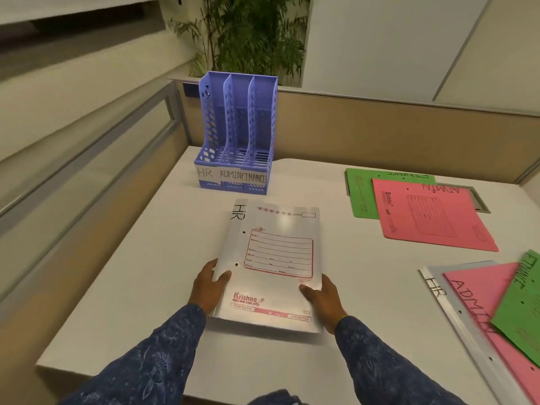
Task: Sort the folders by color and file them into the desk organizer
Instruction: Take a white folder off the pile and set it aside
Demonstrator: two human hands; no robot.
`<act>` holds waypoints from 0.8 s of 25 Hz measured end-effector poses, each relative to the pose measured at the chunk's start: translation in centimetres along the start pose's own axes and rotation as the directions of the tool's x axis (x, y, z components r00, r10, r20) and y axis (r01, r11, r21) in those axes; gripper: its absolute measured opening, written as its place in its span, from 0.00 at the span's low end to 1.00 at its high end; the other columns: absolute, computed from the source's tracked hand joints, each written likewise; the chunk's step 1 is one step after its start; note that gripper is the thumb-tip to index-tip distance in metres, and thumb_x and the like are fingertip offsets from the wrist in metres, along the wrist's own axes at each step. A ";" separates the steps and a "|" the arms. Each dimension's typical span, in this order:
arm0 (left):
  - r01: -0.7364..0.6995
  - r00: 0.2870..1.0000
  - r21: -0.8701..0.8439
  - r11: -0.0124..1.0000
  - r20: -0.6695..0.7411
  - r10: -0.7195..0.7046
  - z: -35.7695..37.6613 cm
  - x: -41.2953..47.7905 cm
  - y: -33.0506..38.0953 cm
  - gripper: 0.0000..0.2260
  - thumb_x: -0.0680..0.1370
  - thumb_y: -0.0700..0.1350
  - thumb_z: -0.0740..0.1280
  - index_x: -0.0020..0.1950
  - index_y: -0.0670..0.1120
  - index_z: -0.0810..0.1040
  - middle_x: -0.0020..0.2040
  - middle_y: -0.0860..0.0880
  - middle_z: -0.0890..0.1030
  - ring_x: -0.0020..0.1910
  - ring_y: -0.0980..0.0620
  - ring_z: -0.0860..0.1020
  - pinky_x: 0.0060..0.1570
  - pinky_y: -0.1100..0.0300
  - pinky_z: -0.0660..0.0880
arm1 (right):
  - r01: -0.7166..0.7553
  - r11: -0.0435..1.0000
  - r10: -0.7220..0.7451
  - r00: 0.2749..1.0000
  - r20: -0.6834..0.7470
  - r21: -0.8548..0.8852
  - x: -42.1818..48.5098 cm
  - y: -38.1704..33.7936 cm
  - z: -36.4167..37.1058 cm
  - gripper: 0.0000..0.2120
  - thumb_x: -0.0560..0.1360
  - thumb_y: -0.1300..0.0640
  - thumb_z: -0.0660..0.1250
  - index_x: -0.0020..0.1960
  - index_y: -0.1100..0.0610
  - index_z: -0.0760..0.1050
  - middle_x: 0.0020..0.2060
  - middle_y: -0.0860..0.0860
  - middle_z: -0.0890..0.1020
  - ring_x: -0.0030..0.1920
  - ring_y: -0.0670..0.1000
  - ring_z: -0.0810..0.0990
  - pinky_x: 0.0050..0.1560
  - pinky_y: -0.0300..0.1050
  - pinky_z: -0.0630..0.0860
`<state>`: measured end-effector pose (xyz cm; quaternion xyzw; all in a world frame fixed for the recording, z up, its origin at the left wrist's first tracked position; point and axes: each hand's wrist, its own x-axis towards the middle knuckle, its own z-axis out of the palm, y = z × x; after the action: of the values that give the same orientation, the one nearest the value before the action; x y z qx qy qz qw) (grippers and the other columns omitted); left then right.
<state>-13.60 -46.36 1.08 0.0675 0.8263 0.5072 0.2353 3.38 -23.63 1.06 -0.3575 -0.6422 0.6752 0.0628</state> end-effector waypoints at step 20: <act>0.101 0.981 0.591 0.800 -0.195 0.020 -15.2 -0.6 -9.5 0.32 0.78 0.63 0.60 0.76 0.45 0.62 0.67 0.44 0.67 0.60 0.45 0.74 0.60 0.49 0.76 | 0.180 0.763 -0.088 0.980 0.176 -0.621 -1.5 1.8 16.4 0.34 0.75 0.49 0.70 0.76 0.54 0.59 0.67 0.52 0.70 0.64 0.52 0.73 0.64 0.49 0.75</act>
<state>-18.84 -63.37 -1.30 0.0713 0.9639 0.2196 0.1325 -4.04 -38.24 -1.28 -0.2639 -0.8586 0.4358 -0.0574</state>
